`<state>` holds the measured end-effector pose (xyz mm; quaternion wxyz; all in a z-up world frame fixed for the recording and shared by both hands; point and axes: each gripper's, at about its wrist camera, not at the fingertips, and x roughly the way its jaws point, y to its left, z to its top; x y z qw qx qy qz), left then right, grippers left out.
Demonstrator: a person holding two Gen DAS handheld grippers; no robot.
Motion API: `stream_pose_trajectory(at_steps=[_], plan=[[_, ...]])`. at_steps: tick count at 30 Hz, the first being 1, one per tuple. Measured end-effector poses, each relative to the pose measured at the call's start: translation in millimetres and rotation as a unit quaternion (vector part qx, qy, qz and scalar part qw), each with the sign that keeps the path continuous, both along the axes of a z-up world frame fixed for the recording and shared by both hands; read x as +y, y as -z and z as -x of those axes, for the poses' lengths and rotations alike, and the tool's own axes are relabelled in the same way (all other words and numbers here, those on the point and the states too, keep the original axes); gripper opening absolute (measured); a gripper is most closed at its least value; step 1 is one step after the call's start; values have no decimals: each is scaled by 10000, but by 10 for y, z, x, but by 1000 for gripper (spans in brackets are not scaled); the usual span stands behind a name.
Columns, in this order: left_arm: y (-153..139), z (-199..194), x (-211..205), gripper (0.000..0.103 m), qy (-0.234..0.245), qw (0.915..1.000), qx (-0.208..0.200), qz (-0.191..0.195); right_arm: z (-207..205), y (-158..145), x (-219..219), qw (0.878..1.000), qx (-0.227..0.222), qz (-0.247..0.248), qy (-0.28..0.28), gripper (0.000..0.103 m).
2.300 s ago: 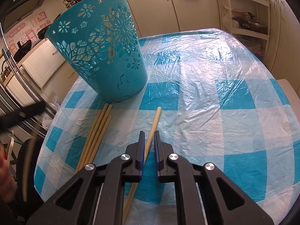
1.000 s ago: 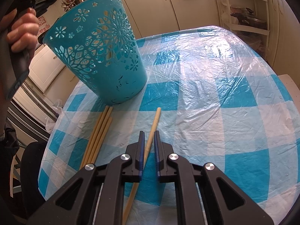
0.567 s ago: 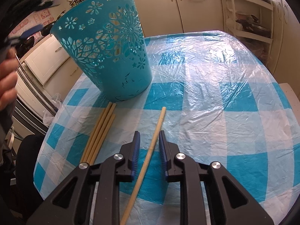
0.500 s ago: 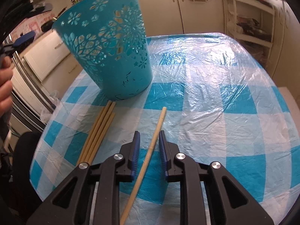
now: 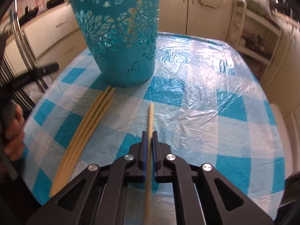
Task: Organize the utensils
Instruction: 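Close the right tool on a loose wooden chopstick, then carry the chopstick with the right tool over the basket and release it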
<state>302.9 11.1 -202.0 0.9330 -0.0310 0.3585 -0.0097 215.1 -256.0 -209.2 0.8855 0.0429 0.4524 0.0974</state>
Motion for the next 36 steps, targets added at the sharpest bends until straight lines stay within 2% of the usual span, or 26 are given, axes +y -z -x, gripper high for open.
stream_pose_trajectory(at_steps=[3,7,13,19,24,30,33,36], plan=[[70,-1,-38,89,99,9998,139,-51,54,-123,-147,9973,-77,-733,43,6],[76,1,-31,91,99,9998,147,6,162,-420,-299,9882,-441,-1468,34,6],[115,-40,-20,92,57,9995,307,85,194,-928,-444,9720,-1118,-2067,-17,6],[116,-41,-28,92,49,9995,318,69,108,-1448,-368,9558,-1878,-2258,-150,6],[117,-39,-30,93,56,9995,309,57,-215,-1892,-257,9354,-2703,-2280,-14,6],[119,-39,-26,93,61,9994,324,97,-737,-2078,-102,9107,-3483,-2164,490,6],[124,-38,-23,93,65,9994,327,122,-947,-1972,-2,9144,-3534,-1865,645,6],[130,-41,-14,93,65,9993,325,143,-1093,-1754,82,9271,-3331,-1592,643,6]])
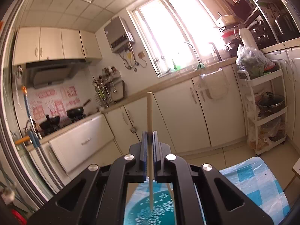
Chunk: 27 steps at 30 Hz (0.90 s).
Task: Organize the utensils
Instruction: 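Carry the chopstick with the right tool over the basket and release it, then move both tools back toward the loose chopsticks beside the basket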
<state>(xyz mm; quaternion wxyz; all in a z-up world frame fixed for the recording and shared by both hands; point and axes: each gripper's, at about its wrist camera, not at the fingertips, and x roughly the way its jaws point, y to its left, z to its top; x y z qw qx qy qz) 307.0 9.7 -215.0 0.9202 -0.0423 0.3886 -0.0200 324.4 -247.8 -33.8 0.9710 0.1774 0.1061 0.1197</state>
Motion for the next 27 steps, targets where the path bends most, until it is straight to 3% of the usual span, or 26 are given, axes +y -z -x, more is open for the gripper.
stream_pose_trajectory(at_steps=[7,9,16,21,24,27], plan=[[5,0,-2,93,-6,10000,6,2,13,305,13,9985,487,180,-152,7],[6,1,3,93,-7,10000,9,-3,96,315,-12,9983,520,205,-165,15],[9,9,7,93,-37,10000,2,-35,572,247,-125,9987,416,214,-192,26],[9,16,7,93,-31,10000,-5,-51,989,376,-147,9976,549,379,-205,36],[10,15,7,93,-26,10000,-5,-50,1175,601,-103,9945,877,532,-229,38],[11,16,4,93,-27,10000,-3,-54,1234,972,-5,9854,1507,719,-337,38]])
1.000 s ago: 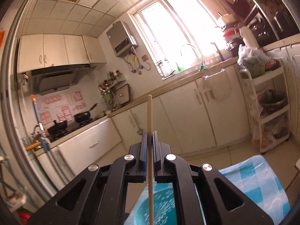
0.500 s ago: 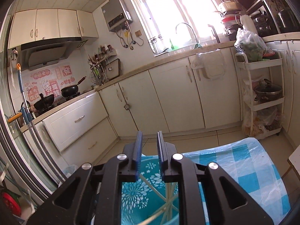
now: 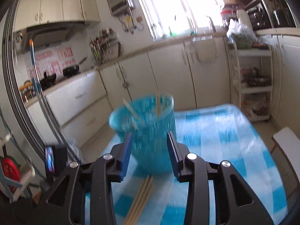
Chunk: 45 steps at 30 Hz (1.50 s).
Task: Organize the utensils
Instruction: 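Move both tools back toward the loose chopsticks beside the basket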
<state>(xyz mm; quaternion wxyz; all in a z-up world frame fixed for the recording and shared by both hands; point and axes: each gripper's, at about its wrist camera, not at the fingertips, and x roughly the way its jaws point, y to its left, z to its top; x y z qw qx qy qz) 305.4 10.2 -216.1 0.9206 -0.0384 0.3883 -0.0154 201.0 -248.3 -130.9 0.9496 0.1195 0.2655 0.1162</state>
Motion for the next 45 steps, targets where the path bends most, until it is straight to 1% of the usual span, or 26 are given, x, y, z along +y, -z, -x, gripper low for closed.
stream_pose_trajectory(at_steps=[3,6,14,20,24,25,27,31,32,36,41,45], plan=[[-5,4,5,93,-3,10000,10,8,-41,363,79,9977,658,124,-107,38],[1,-5,16,93,-12,10000,30,33,-132,601,162,9930,1125,283,-226,37],[19,-20,11,93,16,10000,58,26,-273,779,372,9856,1536,589,-387,31],[26,-22,14,94,18,10000,78,38,-345,836,491,9796,1735,876,-502,28],[31,-27,-2,94,32,9999,99,12,-341,832,552,9782,1692,1073,-540,28],[33,-30,-2,94,26,9999,107,11,-331,831,554,9779,1688,1105,-550,27],[39,-36,4,94,1,9999,127,21,-324,839,564,9762,1713,1199,-583,19],[46,-40,17,94,-25,9999,141,43,-277,849,570,9736,1681,1420,-616,14],[44,-42,20,94,-22,9999,142,43,-272,847,557,9732,1678,1445,-622,12],[50,-43,19,94,-3,9999,158,51,-274,843,439,9725,1700,1512,-493,11],[63,-40,14,95,21,9998,165,51,-304,834,197,9716,1747,1586,-198,10],[67,-33,24,95,37,9998,168,97,-337,831,18,9711,1827,1535,-16,10]])
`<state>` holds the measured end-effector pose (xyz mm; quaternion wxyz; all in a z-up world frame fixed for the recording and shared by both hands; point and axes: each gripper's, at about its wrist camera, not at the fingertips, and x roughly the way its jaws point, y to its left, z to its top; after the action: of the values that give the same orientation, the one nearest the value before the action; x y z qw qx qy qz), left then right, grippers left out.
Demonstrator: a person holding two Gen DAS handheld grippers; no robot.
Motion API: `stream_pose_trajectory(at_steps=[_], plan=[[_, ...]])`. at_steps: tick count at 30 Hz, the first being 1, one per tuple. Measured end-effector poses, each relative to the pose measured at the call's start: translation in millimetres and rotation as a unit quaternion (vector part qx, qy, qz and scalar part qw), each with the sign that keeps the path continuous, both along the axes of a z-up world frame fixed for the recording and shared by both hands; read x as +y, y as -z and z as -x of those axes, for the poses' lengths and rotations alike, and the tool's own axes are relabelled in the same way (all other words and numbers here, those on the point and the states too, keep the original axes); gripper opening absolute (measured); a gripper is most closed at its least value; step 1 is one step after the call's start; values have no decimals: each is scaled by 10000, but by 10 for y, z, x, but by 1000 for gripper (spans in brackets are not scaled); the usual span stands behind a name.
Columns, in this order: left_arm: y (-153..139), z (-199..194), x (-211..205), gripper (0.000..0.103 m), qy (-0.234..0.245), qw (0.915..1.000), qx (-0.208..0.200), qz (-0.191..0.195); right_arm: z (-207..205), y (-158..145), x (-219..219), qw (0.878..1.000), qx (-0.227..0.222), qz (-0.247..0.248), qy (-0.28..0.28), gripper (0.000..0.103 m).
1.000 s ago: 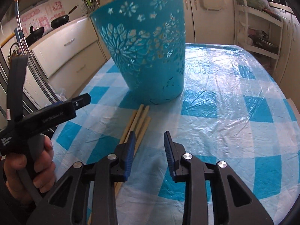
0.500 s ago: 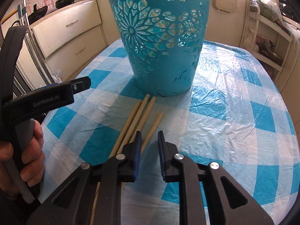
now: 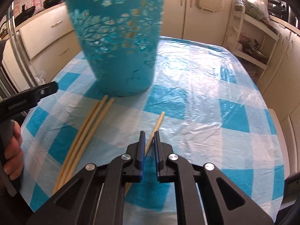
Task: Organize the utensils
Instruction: 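Move both tools back toward the loose chopsticks beside the basket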
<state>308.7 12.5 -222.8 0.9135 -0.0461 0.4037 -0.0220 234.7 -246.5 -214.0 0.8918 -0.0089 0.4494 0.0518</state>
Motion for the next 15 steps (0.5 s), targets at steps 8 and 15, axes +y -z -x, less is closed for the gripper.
stream_pose_trajectory(at_steps=[8,15], plan=[[-22,67,-32,95,143,9999,-21,93,90,-34,-63,9993,85,-361,64,16],[-44,246,-326,95,692,9976,88,26,86,9,-80,9985,33,-527,110,16]])
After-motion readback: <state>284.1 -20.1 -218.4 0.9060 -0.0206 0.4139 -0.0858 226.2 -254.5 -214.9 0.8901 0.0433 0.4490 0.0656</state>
